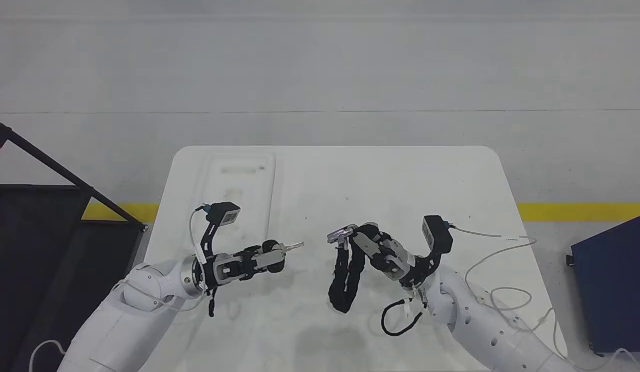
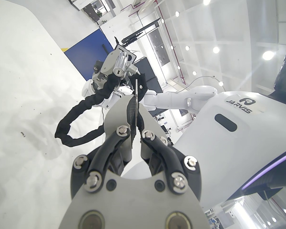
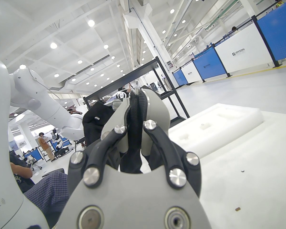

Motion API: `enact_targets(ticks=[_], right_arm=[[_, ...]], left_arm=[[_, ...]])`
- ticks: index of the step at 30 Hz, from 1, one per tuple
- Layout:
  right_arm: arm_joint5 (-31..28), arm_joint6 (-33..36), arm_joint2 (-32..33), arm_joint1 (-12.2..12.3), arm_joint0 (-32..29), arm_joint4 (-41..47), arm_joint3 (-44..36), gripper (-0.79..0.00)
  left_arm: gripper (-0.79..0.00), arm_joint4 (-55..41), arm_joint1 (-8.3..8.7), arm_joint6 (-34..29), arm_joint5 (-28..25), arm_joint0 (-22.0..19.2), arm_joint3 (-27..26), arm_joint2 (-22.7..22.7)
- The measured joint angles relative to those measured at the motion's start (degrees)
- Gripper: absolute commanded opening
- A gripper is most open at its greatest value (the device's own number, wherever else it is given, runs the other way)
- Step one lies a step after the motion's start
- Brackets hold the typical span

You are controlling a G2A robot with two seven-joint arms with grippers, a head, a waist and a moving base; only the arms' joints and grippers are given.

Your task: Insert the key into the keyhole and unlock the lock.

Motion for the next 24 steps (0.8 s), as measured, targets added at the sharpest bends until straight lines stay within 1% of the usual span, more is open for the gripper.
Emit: enact_targets(ticks=[2, 5, 7, 9, 18, 24], right_arm=[[0.0, 0.2, 0.1, -0.1, -0.5, 1.0, -0.8, -0.785], [0.0, 0.0, -0.9, -0.6, -1.8, 7.2, -3.4, -0.785], [0.0, 0.0, -2.7, -0.9, -1.7, 12.7, -4.8, -0.785], [0.0, 0.6, -4.5, -0.9, -0.8, 16.4, -3.9, -0.785], [0.0, 0.9, -11.1, -1.5, 2.8, 25.5, -2.6, -0.785], [0.0, 0.0, -12.8, -1.8, 4.3, 26.5, -3.4, -0.785]], left_arm=[[-0.785, 0.0, 0.00, 0.0, 0.0, 0.0, 0.0, 0.0], [-0.785, 0.0, 0.00, 0.0, 0.0, 0.0, 0.0, 0.0], [-0.785, 0.0, 0.00, 0.0, 0.0, 0.0, 0.0, 0.0], [-0.785, 0.0, 0.00, 0.0, 0.0, 0.0, 0.0, 0.0], [-0.785, 0.0, 0.00, 0.0, 0.0, 0.0, 0.0, 0.0], [-0.785, 0.0, 0.00, 0.0, 0.0, 0.0, 0.0, 0.0]])
